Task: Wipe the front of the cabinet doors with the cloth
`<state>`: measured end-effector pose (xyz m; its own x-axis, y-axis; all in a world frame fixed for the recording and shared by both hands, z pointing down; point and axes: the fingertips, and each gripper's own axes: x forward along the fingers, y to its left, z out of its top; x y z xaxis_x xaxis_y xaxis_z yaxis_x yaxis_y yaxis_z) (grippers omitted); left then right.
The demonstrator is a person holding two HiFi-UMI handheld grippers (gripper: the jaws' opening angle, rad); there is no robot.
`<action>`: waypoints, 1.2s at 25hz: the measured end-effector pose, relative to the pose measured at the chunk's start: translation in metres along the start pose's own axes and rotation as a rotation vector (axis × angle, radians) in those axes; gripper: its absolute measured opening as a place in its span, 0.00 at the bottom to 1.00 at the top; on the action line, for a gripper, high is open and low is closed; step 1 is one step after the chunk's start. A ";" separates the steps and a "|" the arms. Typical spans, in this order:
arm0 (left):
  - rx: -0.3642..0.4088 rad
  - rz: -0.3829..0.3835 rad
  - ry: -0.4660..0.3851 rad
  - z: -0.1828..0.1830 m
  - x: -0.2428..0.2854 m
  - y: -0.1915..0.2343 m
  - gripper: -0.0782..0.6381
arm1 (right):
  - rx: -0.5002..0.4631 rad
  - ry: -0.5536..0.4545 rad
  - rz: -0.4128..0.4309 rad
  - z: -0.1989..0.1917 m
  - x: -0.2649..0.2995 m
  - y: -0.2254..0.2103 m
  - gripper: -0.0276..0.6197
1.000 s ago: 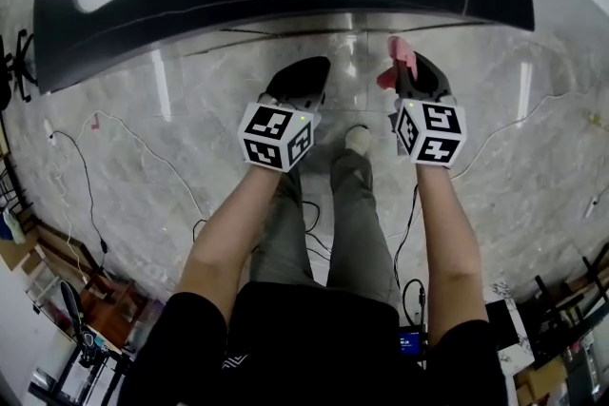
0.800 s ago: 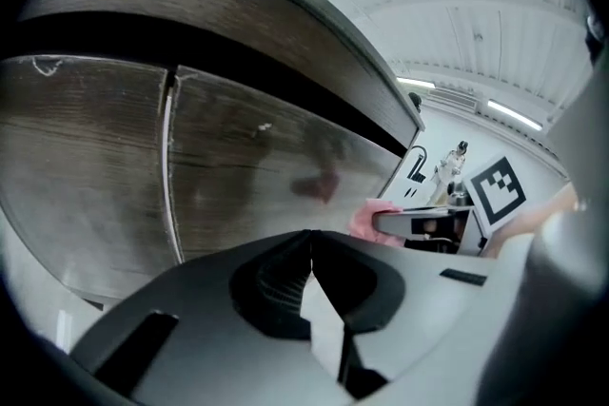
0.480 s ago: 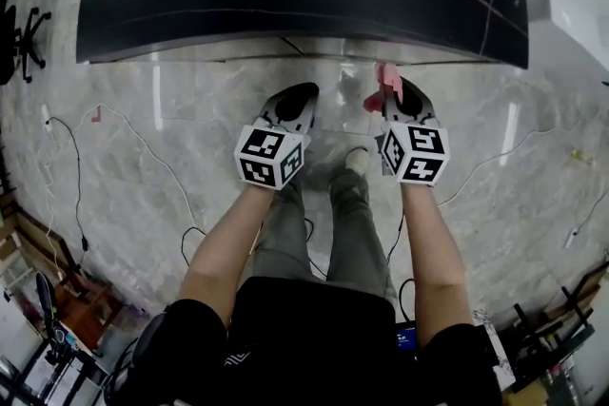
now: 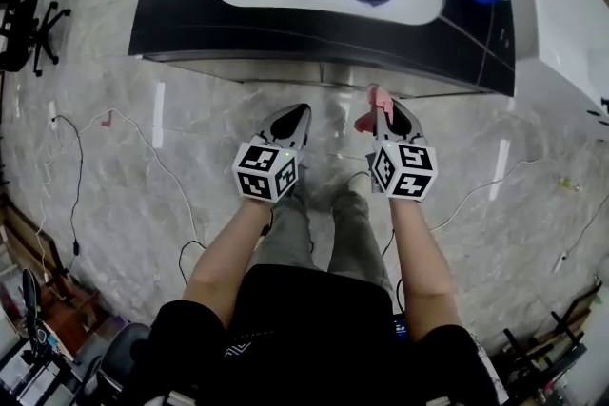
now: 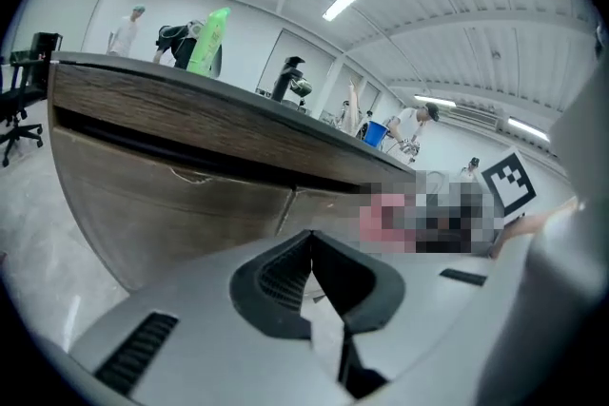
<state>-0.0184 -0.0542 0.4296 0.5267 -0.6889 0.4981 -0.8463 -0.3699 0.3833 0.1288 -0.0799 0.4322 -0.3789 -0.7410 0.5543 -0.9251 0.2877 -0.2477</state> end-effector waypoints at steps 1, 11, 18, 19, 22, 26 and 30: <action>-0.003 0.001 -0.005 0.005 -0.006 0.002 0.12 | 0.001 -0.002 0.002 0.003 -0.002 0.007 0.12; 0.001 -0.045 -0.010 0.033 -0.053 -0.007 0.12 | 0.029 -0.028 0.016 0.033 -0.028 0.057 0.12; -0.006 -0.050 -0.052 0.057 -0.084 -0.007 0.12 | 0.042 -0.082 0.037 0.059 -0.053 0.083 0.12; -0.005 -0.049 -0.059 0.062 -0.087 -0.007 0.12 | 0.030 -0.085 0.043 0.062 -0.055 0.086 0.12; 0.011 -0.057 -0.086 0.077 -0.095 -0.009 0.12 | 0.010 -0.103 0.059 0.071 -0.064 0.096 0.12; 0.035 -0.062 -0.108 0.089 -0.104 -0.015 0.12 | -0.002 -0.122 0.068 0.078 -0.077 0.106 0.12; 0.060 -0.064 -0.122 0.095 -0.113 -0.020 0.12 | -0.004 -0.140 0.072 0.078 -0.085 0.113 0.12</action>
<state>-0.0687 -0.0283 0.2923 0.5696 -0.7316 0.3747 -0.8163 -0.4500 0.3622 0.0582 -0.0314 0.2946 -0.4373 -0.7956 0.4194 -0.8960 0.3454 -0.2791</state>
